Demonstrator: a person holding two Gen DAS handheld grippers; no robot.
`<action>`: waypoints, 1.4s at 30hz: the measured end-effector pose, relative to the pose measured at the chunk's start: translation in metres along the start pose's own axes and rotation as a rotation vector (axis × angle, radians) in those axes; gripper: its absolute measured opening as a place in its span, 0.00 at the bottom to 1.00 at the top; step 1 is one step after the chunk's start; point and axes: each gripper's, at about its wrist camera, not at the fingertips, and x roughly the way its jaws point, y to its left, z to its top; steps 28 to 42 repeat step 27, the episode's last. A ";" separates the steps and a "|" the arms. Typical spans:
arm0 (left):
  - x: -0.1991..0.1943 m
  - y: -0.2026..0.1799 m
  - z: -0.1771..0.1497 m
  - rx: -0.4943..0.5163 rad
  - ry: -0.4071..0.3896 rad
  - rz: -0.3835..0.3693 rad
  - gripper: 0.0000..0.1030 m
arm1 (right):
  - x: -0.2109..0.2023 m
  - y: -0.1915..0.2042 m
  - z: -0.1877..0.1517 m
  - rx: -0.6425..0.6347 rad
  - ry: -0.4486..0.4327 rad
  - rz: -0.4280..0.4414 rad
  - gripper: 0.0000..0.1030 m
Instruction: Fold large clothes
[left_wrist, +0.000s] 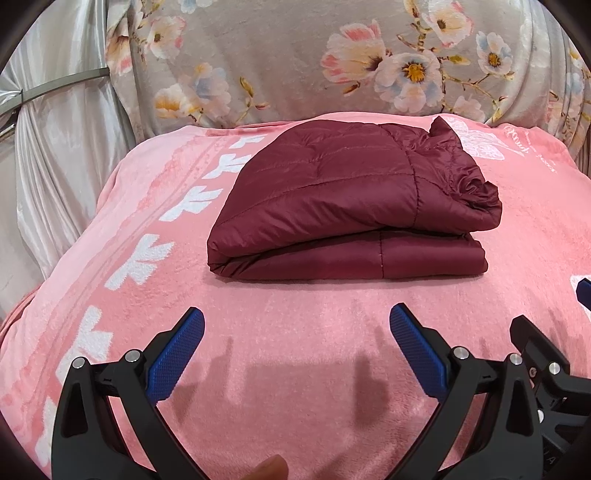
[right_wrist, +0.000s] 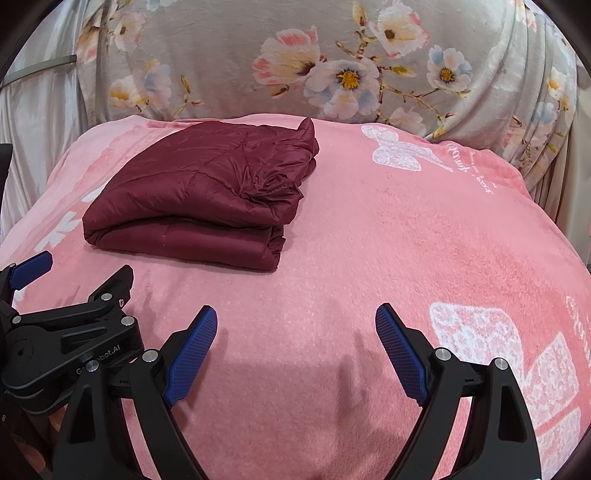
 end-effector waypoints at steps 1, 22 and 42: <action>0.000 0.000 0.000 0.000 0.000 0.000 0.95 | 0.000 0.000 0.000 0.001 0.000 0.000 0.83; 0.002 0.000 0.000 0.005 0.011 -0.003 0.95 | 0.000 -0.001 0.000 0.003 0.000 0.000 0.83; 0.003 0.000 0.000 0.004 0.012 -0.007 0.95 | 0.000 0.000 0.000 0.003 0.000 0.000 0.83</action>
